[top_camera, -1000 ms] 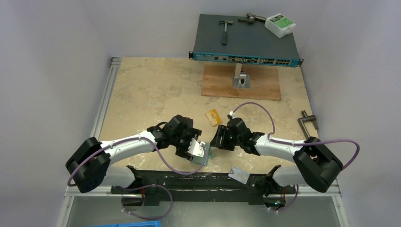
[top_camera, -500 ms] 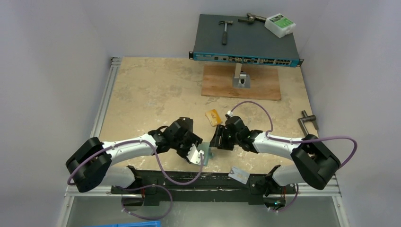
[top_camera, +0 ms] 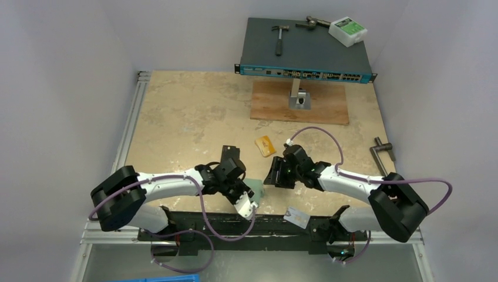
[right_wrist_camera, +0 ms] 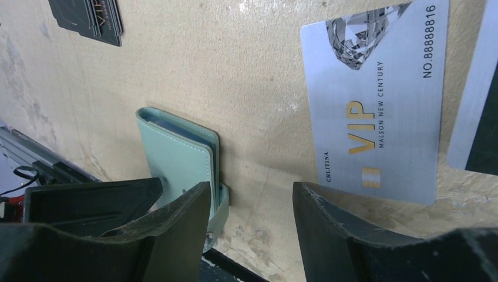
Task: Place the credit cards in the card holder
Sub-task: Close the card holder at the center of the board.
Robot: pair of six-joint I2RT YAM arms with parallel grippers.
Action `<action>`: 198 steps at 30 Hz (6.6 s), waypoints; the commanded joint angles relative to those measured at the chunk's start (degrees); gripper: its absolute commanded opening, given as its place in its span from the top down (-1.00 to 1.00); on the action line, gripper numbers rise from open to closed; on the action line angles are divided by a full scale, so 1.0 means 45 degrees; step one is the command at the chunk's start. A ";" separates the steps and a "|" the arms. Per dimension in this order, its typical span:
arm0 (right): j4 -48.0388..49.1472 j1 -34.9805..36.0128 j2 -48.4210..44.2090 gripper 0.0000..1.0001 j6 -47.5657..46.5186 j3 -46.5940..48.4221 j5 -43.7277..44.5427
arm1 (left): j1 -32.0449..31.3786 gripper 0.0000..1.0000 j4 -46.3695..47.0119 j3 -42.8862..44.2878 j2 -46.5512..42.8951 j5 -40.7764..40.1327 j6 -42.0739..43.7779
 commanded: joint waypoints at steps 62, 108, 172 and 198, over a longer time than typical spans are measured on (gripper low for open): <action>-0.4775 0.1507 -0.0680 0.59 -0.0414 0.2532 0.1189 | -0.1321 0.47 -0.0374 0.1143 0.1257 -0.1107 -0.2103; -0.2354 0.1506 0.0773 1.00 -0.0885 0.2808 -0.0094 | -0.1326 0.46 -0.0591 0.1967 0.1780 -0.1652 -0.2564; -0.2358 0.1268 0.2590 1.00 -0.1230 0.2481 -0.0068 | -0.1335 0.51 -0.1066 0.1904 0.1681 -0.1451 -0.2343; 0.3270 -0.0686 0.2300 1.00 -0.0621 -0.2402 -0.2566 | -0.0495 0.53 -0.2222 0.2513 0.0559 -0.1078 -0.3409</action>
